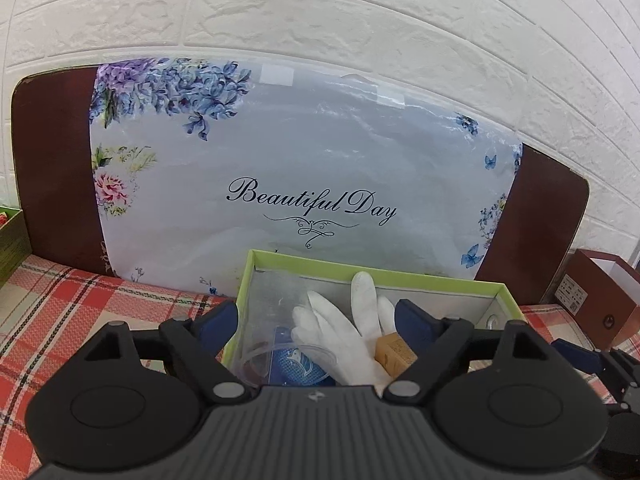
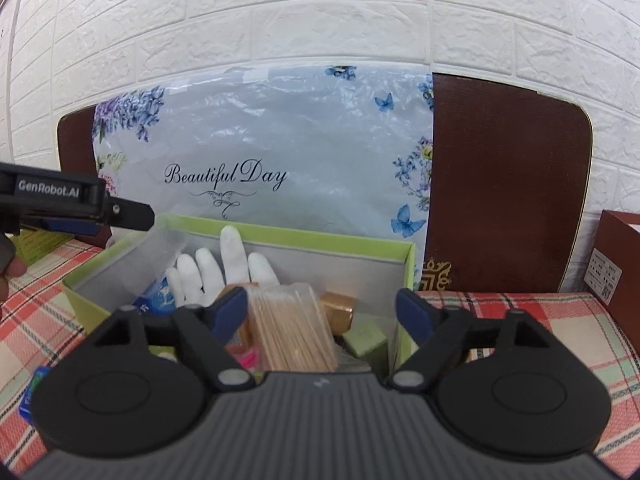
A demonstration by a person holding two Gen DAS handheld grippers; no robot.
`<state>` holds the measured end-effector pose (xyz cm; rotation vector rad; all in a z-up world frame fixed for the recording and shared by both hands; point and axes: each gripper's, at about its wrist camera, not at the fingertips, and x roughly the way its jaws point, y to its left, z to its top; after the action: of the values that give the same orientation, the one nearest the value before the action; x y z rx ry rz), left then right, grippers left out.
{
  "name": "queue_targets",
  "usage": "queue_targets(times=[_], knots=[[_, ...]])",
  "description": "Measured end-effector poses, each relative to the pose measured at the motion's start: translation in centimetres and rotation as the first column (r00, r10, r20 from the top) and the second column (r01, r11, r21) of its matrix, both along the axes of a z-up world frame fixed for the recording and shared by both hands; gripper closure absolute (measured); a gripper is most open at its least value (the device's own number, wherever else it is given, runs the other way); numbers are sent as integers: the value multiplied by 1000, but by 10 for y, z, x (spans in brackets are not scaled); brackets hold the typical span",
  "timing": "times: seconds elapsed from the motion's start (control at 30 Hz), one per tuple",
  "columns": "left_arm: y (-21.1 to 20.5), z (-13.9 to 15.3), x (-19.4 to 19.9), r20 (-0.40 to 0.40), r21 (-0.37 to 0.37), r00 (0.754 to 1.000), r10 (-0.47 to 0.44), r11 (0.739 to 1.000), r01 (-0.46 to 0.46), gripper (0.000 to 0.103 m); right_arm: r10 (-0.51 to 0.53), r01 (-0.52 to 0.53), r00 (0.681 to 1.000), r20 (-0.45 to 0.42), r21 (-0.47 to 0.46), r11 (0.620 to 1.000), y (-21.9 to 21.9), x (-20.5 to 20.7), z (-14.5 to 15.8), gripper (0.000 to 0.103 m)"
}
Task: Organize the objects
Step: 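Carry cup and green stick into the green box and release both, then withdraw both tools from the green box toward the remaining items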
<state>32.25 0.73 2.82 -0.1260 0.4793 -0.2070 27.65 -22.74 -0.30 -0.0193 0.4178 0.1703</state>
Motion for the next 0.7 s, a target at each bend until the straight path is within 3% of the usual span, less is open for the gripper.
queue_targets(times=[0.27,0.47,0.7], knots=[[5,20,-47,41,40,999,18,999,-20,14,-16,16,998,66,1,1000,-1,-33,25,0],[10,20,-90,9,46,999,38,998,-39,14,20,-22,995,97,23,999,-2,-70,43,0],[10,-3,-136,-55,22,998,26,999,-24,14,53,-56,996,70,43,998,-3,-113,35,0]])
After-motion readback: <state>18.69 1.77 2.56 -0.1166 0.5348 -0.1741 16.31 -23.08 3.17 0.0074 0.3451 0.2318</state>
